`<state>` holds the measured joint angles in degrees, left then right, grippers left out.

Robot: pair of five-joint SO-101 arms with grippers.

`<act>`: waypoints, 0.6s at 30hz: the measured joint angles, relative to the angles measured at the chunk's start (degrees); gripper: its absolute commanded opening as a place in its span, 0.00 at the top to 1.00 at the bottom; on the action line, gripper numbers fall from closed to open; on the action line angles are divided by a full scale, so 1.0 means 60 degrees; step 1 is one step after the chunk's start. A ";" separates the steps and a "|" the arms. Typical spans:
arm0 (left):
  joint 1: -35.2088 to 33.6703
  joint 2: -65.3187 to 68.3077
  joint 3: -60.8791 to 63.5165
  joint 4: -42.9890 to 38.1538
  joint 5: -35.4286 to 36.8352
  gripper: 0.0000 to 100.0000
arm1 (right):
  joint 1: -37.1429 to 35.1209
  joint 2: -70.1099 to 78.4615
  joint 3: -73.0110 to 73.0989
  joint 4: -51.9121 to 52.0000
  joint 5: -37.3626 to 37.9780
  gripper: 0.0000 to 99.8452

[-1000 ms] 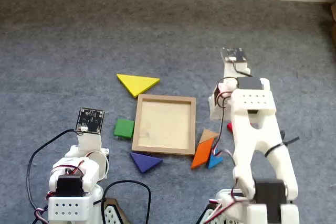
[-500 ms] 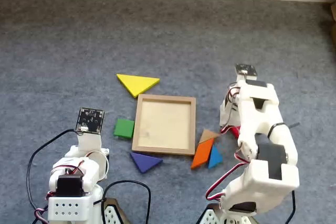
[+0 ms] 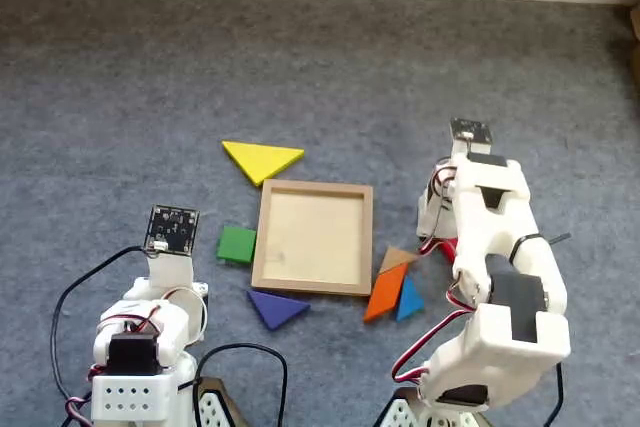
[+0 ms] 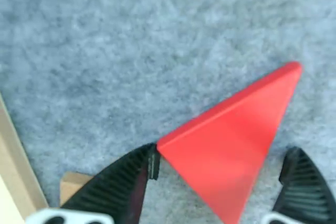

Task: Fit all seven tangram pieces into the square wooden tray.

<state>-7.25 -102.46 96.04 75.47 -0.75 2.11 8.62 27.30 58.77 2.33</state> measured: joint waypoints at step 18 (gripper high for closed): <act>0.0000 0.0000 0.0000 0.0000 0.0000 0.99 | -0.0161 0.0015 -0.0190 -0.0059 -0.0117 0.65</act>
<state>-7.25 -102.46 96.04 75.47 -0.75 1.14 8.70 26.15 58.42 1.63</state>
